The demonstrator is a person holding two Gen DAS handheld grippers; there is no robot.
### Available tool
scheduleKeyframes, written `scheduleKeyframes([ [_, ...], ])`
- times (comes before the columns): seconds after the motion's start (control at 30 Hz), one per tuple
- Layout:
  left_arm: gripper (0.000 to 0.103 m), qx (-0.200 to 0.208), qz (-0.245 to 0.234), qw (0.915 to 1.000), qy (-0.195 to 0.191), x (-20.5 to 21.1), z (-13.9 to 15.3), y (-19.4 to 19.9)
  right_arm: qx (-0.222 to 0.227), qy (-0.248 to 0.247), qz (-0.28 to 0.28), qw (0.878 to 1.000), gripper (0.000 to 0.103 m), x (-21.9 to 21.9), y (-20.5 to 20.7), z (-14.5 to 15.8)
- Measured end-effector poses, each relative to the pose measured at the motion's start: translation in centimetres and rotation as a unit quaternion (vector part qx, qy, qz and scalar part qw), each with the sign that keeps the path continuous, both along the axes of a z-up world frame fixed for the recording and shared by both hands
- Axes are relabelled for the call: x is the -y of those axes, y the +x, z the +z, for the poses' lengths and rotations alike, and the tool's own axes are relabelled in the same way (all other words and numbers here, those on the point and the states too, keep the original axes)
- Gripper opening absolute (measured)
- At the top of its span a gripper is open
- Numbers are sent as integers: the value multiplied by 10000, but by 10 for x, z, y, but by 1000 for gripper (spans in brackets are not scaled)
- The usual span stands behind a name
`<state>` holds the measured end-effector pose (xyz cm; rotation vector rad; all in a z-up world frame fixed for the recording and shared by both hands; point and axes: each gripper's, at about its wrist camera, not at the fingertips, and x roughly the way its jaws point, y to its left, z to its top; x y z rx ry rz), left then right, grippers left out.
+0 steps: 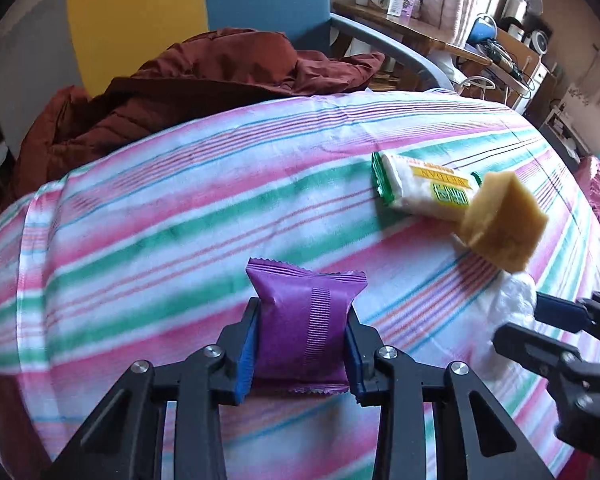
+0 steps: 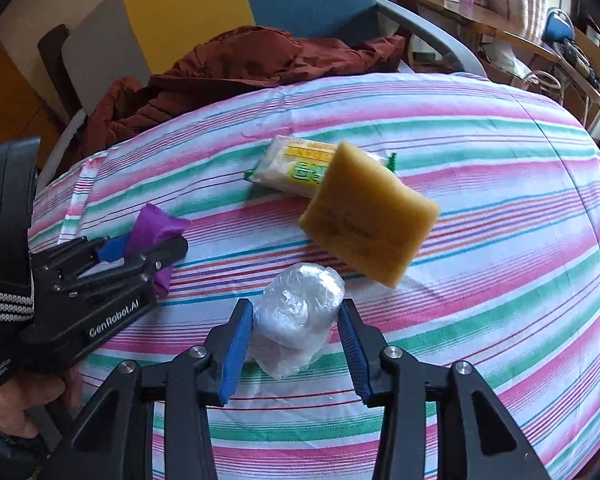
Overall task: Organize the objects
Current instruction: 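Grasp the purple candy with the left gripper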
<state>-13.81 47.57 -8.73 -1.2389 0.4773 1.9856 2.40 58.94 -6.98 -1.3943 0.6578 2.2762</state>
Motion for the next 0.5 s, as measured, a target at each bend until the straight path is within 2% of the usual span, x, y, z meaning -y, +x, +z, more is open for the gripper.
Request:
scheduleKeyframes([
  [0.1, 37, -1, 131, 9999, 101, 17, 11, 11, -9, -6, 208, 9998, 44, 6, -2, -1],
  [0.5, 38, -578, 327, 9959, 607, 80, 73, 63, -240, 157, 952, 9950, 44, 36, -13, 2],
])
